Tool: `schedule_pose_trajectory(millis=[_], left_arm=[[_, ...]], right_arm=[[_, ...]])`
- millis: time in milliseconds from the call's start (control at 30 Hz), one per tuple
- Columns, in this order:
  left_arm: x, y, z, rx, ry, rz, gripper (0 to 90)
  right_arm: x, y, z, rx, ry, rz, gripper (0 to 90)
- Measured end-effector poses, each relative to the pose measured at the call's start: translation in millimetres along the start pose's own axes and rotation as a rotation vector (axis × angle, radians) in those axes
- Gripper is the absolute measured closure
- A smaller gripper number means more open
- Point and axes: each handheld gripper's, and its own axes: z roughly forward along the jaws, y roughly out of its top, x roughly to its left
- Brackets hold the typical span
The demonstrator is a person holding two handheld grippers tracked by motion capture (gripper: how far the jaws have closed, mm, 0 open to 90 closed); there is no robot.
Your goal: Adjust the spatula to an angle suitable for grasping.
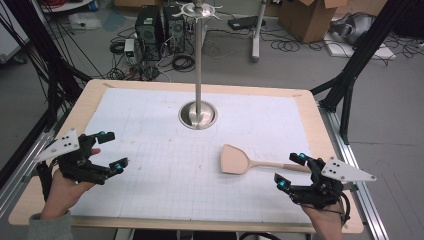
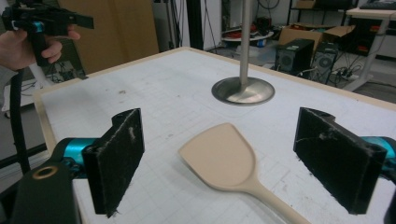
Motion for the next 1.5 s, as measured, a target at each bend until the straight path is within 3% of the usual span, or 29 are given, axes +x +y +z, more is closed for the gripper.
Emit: schedule_pose_trajectory(millis=[100, 200, 233, 267, 333, 367, 467, 733, 1000, 1067, 1167, 1367, 1500], left_arm=[[0.1, -0.6, 1.2, 0.006, -0.002, 0.003, 1.8], [-0.4, -0.6, 1.2, 0.004, -0.001, 0.003, 1.8], [-0.4, -0.6, 1.2, 0.004, -0.001, 0.003, 1.8], [-0.4, -0.7, 0.9, 0.004, 0.001, 0.002, 1.8], [-0.3, -0.8, 0.9, 0.004, 0.002, 0.002, 1.8], [0.0, -1.2, 1.1, 0.004, 0.002, 0.001, 1.8], [0.4, -2.2, 2.3, 0.007, 0.003, -0.002, 1.8], [0.9, -3.2, 3.9, 0.005, -0.007, -0.008, 1.8], [5.9, -7.6, 2.7, 0.01, 0.013, -0.016, 1.8], [6.0, -8.3, 3.5, 0.016, 0.019, -0.014, 1.8], [6.7, -9.0, 4.6, 0.022, 0.046, 0.003, 1.8], [9.1, -12.6, 7.1, 0.031, 0.044, -0.01, 1.8], [9.0, -13.7, 8.7, 0.036, 0.04, -0.013, 1.8]], right_arm=[[-2.2, -2.3, 0.1, 0.014, -0.013, 0.011, 18.7], [-6.6, -6.8, 2.3, 0.06, -0.044, 0.016, 31.5], [-6.6, -6.8, 2.3, 0.06, -0.044, 0.016, 31.5], [-8.2, -8.7, 3.6, 0.084, -0.059, 0.024, 38.3], [-9.2, -9.6, 4.4, 0.092, -0.064, 0.025, 40.4], [-11.2, -11.6, 5.1, 0.108, -0.074, 0.035, 48.4], [-14.6, -14.2, 4.9, 0.125, -0.079, 0.055, 58.6], [-19.9, -18.9, 0.1, 0.131, -0.08, 0.047, 89.7], [-23.9, -23.9, -1.7, 0.148, -0.112, 0.072, 90.0], [-30.1, -31.2, -2.1, 0.185, -0.152, 0.08, 90.0], [-33.9, -37.6, -2.6, 0.21, -0.165, 0.089, 90.0], [-43.6, -53.0, 5.5, 0.28, -0.201, 0.098, 90.0], [-48.9, -61.9, 10.6, 0.294, -0.233, 0.112, 90.0]])
